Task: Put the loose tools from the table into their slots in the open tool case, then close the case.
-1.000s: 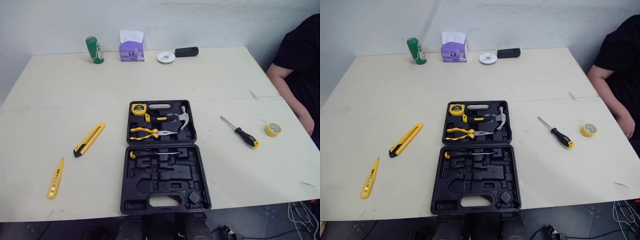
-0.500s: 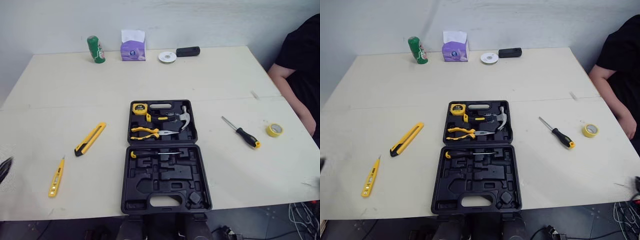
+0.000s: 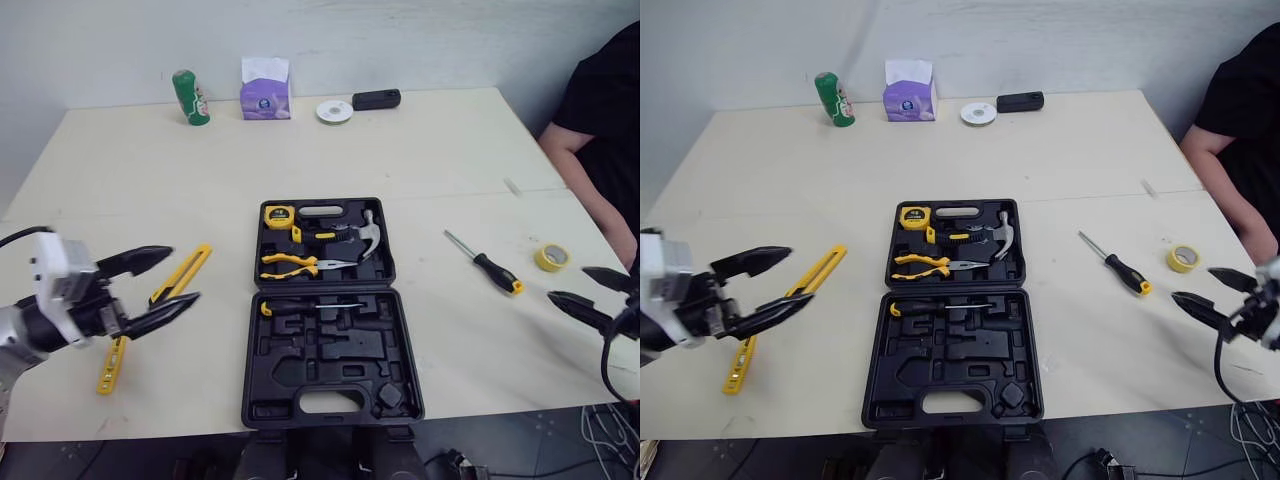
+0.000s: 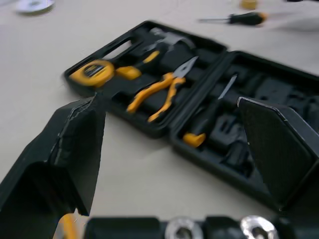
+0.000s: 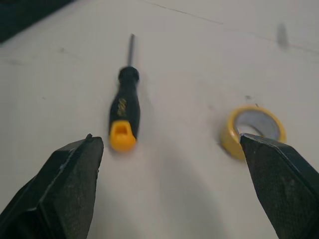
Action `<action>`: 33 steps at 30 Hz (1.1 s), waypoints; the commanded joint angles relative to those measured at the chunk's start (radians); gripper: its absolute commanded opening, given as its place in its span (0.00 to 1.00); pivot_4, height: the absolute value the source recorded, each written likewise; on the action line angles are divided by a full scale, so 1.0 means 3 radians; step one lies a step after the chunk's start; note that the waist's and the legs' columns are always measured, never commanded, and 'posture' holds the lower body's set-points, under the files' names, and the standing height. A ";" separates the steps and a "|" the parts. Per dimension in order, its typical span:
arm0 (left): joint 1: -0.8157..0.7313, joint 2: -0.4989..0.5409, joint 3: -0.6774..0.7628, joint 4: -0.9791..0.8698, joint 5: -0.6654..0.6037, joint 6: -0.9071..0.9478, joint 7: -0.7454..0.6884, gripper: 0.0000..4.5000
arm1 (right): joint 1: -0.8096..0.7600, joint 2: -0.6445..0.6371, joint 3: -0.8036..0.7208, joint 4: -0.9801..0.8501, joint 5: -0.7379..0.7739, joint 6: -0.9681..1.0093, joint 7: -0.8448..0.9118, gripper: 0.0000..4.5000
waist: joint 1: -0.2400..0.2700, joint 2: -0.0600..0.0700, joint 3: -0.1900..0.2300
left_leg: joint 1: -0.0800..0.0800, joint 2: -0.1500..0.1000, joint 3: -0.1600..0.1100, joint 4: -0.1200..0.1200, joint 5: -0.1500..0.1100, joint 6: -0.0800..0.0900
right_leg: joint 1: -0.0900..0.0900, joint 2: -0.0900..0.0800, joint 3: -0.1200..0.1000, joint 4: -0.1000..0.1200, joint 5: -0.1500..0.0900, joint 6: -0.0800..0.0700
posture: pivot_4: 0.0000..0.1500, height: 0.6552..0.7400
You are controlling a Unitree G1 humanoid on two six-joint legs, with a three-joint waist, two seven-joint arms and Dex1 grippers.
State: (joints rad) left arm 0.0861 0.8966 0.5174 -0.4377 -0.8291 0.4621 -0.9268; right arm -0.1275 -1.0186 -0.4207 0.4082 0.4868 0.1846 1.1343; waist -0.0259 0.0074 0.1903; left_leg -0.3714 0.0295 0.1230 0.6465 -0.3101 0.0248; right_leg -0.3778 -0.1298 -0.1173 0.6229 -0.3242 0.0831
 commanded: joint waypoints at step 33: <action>-0.0682 -0.0064 -0.0887 -0.0666 -0.0187 0.0272 -0.0161 1.00 | -0.1010 0.0316 0.1018 0.0133 -0.0724 0.0642 -0.0098 0.40 | 0.0000 -0.0014 0.0013 | -0.0008 0.0000 0.0001 0.0006 0.0028 -0.0005 | -0.0003 0.0013 -0.0001 0.0000 0.0001 0.0002 | 1.00 1.00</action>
State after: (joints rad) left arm -0.0963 0.8842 0.2526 -0.6210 -0.8918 0.5735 -0.9735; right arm -0.4228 -0.9309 -0.1139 0.4569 0.2712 0.3914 1.1044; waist -0.0258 0.0034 0.1943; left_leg -0.3739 0.0295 0.1232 0.6484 -0.3017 0.0234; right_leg -0.3786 -0.1258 -0.1177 0.6229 -0.3238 0.0838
